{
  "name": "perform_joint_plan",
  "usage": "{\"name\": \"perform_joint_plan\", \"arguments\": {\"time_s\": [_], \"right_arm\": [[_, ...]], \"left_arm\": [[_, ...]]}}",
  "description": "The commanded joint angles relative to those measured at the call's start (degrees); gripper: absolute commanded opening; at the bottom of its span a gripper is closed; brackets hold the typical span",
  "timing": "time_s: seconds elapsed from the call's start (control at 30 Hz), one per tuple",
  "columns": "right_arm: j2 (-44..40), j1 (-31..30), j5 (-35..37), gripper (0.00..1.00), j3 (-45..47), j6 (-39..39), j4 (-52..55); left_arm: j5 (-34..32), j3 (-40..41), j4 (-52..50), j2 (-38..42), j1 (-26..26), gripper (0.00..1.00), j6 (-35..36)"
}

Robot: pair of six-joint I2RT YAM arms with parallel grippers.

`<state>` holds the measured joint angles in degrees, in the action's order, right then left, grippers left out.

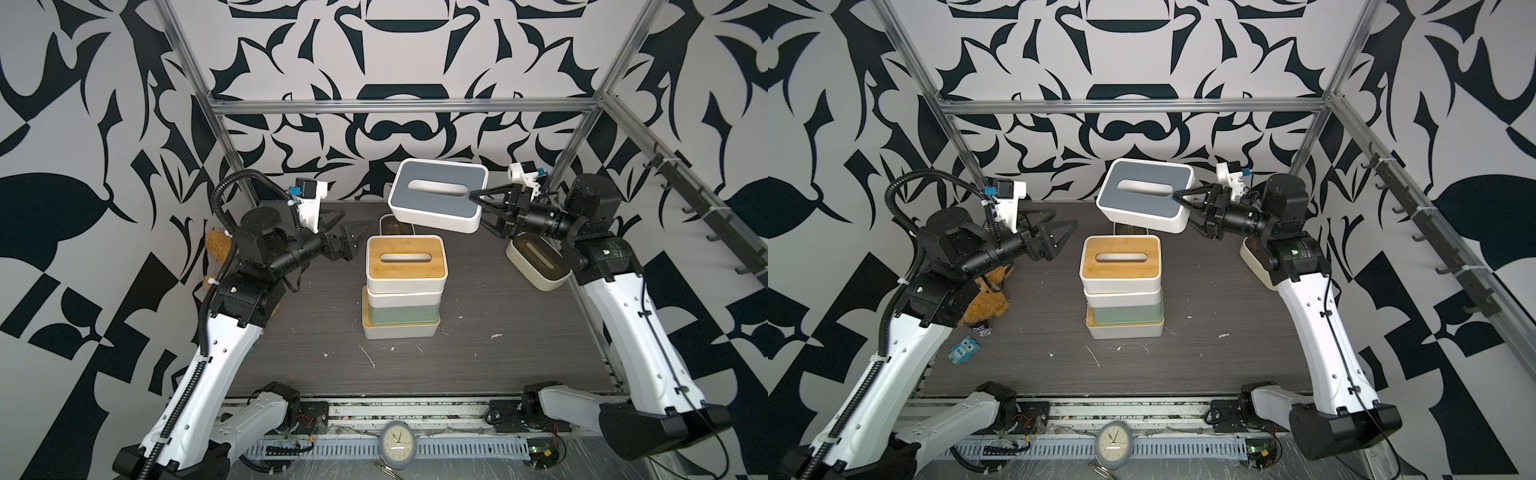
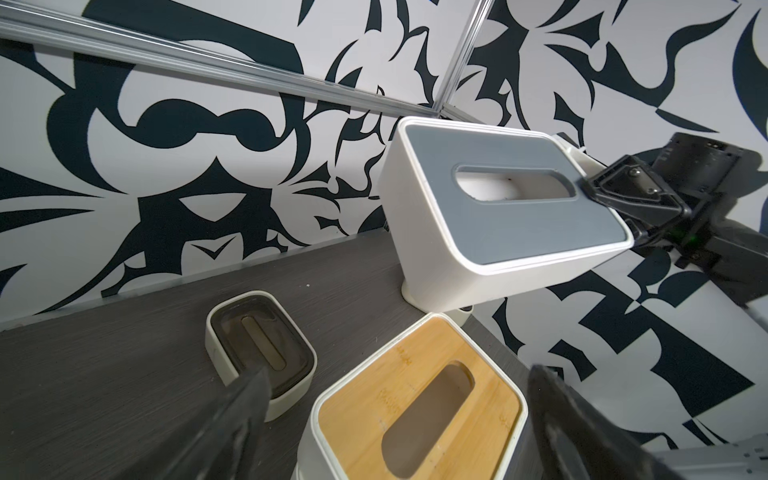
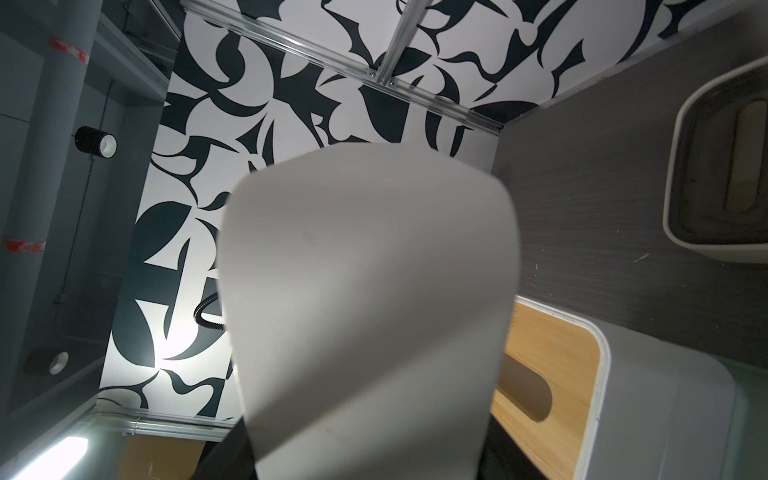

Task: Stack the tissue boxes
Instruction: Place the tissue box at the tissue box.

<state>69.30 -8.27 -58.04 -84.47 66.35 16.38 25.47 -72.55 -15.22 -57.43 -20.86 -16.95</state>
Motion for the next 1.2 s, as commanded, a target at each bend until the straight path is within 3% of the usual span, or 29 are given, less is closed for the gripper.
{"name": "perform_joint_plan", "arguments": {"time_s": [0.0,0.47,1.17], "right_arm": [[-2.41,0.09,-2.58,0.18,0.80,1.08,-4.87],[-5.28,-2.58,-5.08,0.17,9.39,2.81,-5.13],[-5.58,-8.92,-4.90,0.17,14.94,4.75,-10.74]], "left_arm": [[2.81,1.89,0.80,1.97,0.22,0.99,3.07],[9.69,3.56,0.28,0.05,0.22,0.99,4.40],[12.77,4.81,0.37,-2.14,0.21,0.99,3.35]]}}
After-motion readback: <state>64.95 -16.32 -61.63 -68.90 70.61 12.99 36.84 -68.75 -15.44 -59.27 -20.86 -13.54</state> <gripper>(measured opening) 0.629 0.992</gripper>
